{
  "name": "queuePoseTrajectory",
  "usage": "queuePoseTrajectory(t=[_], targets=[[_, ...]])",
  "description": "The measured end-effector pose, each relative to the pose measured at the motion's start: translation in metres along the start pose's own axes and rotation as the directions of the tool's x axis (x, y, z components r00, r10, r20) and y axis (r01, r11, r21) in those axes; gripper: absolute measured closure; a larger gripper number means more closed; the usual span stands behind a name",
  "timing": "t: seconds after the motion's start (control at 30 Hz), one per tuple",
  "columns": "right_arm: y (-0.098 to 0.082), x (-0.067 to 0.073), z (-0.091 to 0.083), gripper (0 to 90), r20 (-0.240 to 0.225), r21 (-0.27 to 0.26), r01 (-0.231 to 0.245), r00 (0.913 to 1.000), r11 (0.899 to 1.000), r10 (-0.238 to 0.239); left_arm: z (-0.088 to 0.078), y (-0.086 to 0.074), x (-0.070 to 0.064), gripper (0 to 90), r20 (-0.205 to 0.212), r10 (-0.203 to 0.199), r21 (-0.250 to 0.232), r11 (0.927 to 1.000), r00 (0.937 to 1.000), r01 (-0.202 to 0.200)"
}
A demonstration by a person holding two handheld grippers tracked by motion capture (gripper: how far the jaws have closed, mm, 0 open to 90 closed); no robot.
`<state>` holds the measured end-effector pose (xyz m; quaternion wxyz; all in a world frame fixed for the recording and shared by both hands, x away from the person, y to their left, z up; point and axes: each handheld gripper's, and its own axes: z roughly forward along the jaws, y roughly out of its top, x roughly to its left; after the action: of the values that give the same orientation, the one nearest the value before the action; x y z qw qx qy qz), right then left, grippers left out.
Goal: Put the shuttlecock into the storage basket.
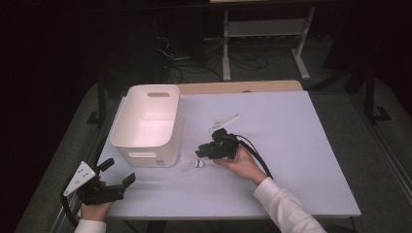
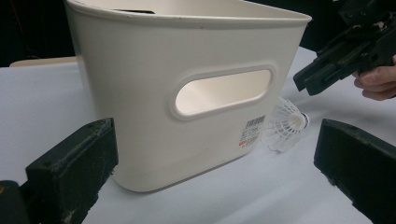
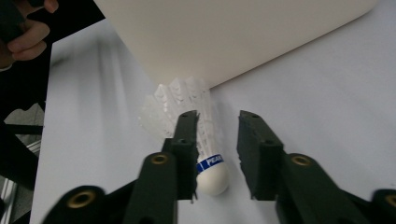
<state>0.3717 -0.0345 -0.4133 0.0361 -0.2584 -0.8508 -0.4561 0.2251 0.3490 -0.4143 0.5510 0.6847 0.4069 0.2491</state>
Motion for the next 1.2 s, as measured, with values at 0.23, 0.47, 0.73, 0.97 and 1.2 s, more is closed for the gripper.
queuePoseTrajectory(t=[0.23,0.47,0.73,0.97,1.2], targets=[[0.003,-0.002,-0.009,42.7,0.023,-0.004,0.023,0.9995,1.0,-0.023,0.0,0.0,0.0,0.0,0.0,0.001,0.0,1.0,1.0,-0.001],[0.005,0.0,-0.012,29.8,0.004,0.021,0.067,0.9977,0.998,-0.067,0.0,0.0,0.0,0.0,0.0,0.001,0.001,1.0,1.0,-0.001],[0.01,0.0,-0.011,13.0,0.009,0.11,0.145,0.9892,0.983,-0.146,0.001,0.0,0.0,0.0,0.0,0.0,0.002,1.0,1.0,0.0],[0.016,-0.006,-0.007,0.0,-0.022,0.173,0.208,0.978,0.963,-0.208,0.0,0.0,0.0,0.0,0.0,-0.002,0.001,1.0,1.0,0.002],[0.02,-0.012,-0.003,0.0,-0.056,0.199,0.267,0.9638,0.943,-0.261,0.001,0.0,0.0,0.0,0.0,-0.003,0.002,1.0,1.0,0.003]])
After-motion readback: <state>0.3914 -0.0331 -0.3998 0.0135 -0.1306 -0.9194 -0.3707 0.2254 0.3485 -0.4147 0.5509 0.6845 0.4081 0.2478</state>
